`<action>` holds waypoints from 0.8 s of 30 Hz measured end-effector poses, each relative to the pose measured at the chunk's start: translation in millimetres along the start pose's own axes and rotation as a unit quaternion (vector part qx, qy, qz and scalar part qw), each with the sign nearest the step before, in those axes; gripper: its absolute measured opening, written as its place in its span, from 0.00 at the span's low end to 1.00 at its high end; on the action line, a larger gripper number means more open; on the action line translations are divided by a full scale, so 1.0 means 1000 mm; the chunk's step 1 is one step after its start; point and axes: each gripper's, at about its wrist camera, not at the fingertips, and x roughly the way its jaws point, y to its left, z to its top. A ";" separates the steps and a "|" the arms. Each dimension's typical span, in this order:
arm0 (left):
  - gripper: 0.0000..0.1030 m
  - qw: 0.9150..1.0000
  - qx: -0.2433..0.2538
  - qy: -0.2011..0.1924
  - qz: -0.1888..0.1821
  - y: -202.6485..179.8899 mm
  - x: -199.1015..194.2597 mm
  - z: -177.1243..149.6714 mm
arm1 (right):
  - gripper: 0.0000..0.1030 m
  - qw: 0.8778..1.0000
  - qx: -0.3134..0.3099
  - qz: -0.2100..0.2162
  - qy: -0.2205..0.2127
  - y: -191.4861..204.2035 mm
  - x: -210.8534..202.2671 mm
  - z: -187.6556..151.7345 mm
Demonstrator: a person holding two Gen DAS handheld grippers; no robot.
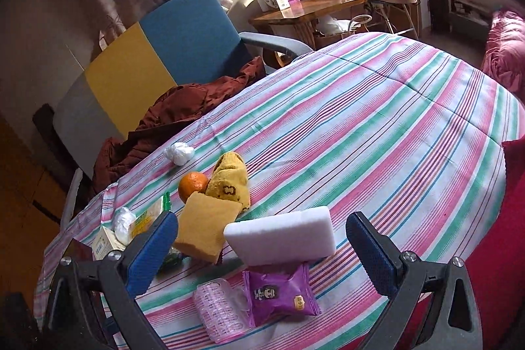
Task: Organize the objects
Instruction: 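Move both tools back toward the remaining items on the cloth, then grasp the pink hair roller with the left tool while the right tool grasps the purple packet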
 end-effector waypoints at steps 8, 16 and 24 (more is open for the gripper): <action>0.92 0.999 0.039 0.015 -0.033 -0.003 0.032 0.016 | 1.00 1.000 0.008 0.010 0.024 -0.004 0.010 0.000; 0.89 0.999 0.030 0.022 -0.039 0.004 0.052 0.018 | 1.00 0.999 0.001 -0.002 0.042 -0.002 0.017 -0.002; 0.69 1.000 -0.018 0.001 -0.023 0.014 0.042 0.000 | 1.00 0.997 -0.019 -0.038 0.071 0.002 0.029 -0.006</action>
